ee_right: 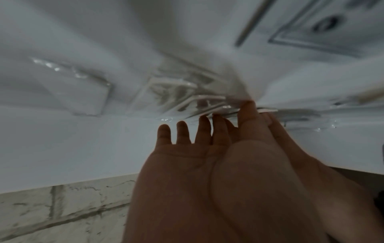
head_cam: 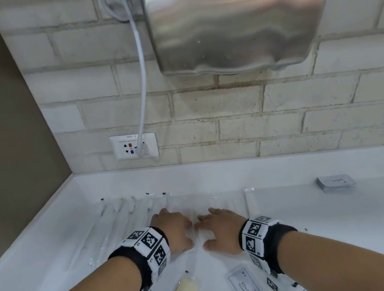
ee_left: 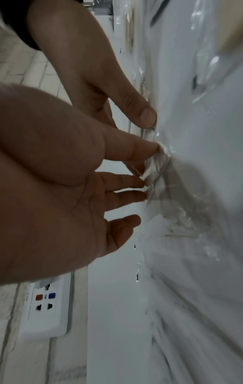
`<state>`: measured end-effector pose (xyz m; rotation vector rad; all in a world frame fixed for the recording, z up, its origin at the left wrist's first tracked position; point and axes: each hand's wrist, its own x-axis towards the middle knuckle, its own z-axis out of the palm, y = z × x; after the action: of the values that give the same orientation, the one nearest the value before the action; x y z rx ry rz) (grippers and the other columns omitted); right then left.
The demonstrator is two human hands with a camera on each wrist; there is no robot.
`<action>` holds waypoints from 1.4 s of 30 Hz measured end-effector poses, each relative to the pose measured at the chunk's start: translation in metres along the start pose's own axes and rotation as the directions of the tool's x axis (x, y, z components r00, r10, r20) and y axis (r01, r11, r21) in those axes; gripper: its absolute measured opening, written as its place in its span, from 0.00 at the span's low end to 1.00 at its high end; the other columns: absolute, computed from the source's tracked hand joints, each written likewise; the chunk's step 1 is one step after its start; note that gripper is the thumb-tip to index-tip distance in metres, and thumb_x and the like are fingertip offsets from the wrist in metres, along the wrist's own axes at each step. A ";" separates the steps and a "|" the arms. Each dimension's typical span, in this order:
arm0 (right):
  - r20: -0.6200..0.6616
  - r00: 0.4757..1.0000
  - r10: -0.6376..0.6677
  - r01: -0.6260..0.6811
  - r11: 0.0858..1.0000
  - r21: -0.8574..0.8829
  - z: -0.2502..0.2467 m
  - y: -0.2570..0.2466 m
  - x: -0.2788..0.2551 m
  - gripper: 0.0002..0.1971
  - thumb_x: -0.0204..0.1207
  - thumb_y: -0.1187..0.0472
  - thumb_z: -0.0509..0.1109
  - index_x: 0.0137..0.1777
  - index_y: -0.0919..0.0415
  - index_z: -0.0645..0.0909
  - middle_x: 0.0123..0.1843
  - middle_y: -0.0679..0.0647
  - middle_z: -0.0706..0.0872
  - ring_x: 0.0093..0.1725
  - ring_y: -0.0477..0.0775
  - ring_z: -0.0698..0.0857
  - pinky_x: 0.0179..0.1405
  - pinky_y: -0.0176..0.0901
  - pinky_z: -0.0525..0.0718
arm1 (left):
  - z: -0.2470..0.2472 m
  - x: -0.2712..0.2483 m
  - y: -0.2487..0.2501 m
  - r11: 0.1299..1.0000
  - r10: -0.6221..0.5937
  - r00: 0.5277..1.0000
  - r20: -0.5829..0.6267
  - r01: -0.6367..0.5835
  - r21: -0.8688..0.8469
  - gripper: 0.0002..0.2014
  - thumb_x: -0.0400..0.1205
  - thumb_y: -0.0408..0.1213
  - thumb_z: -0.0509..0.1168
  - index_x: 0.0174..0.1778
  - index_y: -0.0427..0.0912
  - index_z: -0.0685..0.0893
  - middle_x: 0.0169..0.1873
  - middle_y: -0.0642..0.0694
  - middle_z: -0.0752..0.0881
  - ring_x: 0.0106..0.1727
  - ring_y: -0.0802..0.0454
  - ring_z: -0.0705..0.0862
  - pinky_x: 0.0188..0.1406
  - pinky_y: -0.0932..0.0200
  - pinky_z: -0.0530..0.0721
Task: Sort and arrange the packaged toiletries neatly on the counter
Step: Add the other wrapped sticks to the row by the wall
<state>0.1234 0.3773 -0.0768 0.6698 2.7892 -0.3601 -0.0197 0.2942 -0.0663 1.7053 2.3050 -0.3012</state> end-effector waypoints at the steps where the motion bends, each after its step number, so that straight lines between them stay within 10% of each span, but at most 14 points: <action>1: -0.007 1.000 0.007 -0.007 1.000 -0.010 0.001 -0.001 0.000 0.32 0.81 0.48 0.61 0.84 0.50 0.58 0.87 0.50 0.55 0.86 0.58 0.49 0.84 0.54 0.47 | 0.000 -0.001 -0.001 1.000 -0.006 1.000 -0.003 0.006 -0.002 0.23 0.77 0.49 0.62 0.70 0.56 0.79 0.68 0.52 0.81 0.71 0.42 0.71 0.69 0.51 0.69; 42: -0.014 0.984 0.176 -0.176 0.984 0.014 -0.016 0.019 -0.028 0.34 0.79 0.49 0.62 0.84 0.53 0.59 0.86 0.52 0.58 0.85 0.54 0.57 0.84 0.48 0.52 | -0.004 -0.004 0.005 0.979 0.007 1.000 -0.015 -0.010 -0.202 0.30 0.71 0.58 0.60 0.73 0.66 0.73 0.74 0.50 0.76 0.76 0.44 0.69 0.77 0.49 0.63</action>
<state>0.1532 0.3872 -0.0567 0.9182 2.7172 -0.3393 -0.0139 0.2937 -0.0617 1.6209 2.2508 -0.0503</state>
